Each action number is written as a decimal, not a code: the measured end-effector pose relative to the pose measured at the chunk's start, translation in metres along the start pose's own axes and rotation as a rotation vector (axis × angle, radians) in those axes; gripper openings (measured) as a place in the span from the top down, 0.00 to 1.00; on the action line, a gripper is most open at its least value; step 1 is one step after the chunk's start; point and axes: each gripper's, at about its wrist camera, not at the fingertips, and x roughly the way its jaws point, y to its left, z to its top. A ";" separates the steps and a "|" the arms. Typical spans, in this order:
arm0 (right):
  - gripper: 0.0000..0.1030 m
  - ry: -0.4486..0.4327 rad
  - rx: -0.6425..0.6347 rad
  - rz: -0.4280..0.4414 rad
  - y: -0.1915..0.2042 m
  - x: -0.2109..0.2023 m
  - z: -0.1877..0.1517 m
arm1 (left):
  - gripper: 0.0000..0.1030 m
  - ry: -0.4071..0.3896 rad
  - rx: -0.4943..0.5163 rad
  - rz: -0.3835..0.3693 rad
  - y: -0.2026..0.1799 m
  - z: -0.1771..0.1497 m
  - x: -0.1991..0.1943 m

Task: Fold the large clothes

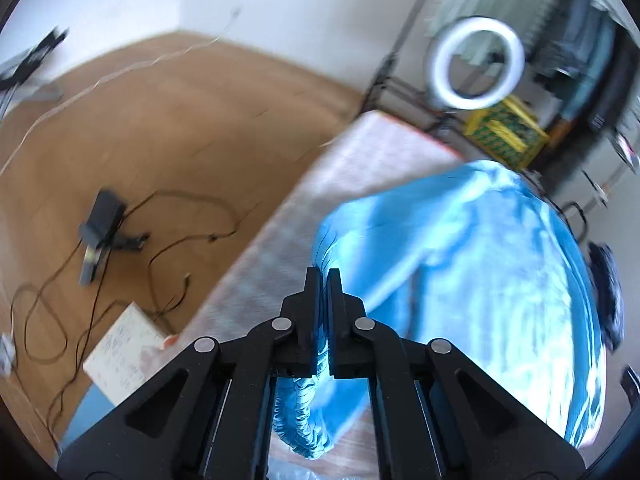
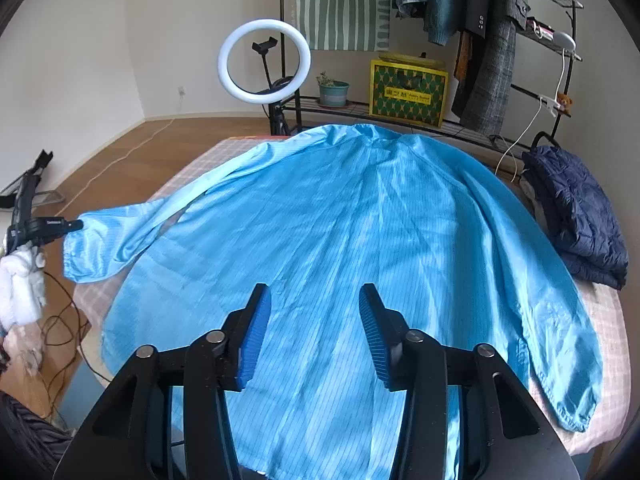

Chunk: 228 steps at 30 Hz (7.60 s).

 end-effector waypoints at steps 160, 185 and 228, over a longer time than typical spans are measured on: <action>0.36 0.006 -0.125 0.459 0.077 0.037 0.045 | 0.50 0.204 -0.290 -0.211 -0.024 -0.179 -0.009; 0.22 0.348 -0.049 0.220 0.201 0.263 0.133 | 0.95 0.153 -0.205 -0.419 -0.062 -0.161 -0.036; 0.99 0.096 0.261 0.236 0.033 0.261 0.168 | 0.96 0.099 0.203 -0.451 -0.162 -0.171 -0.077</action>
